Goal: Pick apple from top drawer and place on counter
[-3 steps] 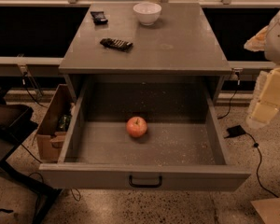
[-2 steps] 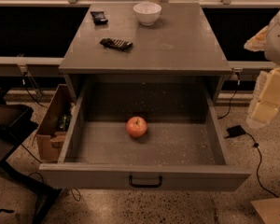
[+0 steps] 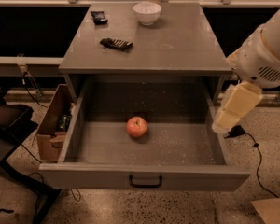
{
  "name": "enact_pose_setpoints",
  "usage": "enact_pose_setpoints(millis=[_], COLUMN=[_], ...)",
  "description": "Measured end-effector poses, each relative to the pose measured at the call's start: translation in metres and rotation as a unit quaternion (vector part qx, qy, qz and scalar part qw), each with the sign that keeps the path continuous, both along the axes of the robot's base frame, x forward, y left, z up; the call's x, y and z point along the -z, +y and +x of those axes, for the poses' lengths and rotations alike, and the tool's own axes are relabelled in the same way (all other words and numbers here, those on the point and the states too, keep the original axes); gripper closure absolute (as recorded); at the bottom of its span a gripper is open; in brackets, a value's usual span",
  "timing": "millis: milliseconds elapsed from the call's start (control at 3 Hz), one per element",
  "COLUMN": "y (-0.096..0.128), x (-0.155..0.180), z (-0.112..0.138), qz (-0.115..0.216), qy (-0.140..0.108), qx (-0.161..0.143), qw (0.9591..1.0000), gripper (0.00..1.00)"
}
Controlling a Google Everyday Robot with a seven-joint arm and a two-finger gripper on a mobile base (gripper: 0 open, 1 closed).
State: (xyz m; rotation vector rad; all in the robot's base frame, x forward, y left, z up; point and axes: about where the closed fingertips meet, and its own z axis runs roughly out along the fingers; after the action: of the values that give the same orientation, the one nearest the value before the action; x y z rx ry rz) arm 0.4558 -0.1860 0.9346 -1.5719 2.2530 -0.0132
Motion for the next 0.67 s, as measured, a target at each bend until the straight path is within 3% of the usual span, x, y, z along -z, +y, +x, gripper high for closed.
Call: enact_pose_setpoints(millis=[333,667], y=[0.024,0.057], x=[0.052,0.104], z=[0.018,0.034], qz=[0.066,0.154], qy=[0.003,0.006], qx=[0.019,0.009], qw=[0.9977,0.9880], gripper=[0.00,0.00])
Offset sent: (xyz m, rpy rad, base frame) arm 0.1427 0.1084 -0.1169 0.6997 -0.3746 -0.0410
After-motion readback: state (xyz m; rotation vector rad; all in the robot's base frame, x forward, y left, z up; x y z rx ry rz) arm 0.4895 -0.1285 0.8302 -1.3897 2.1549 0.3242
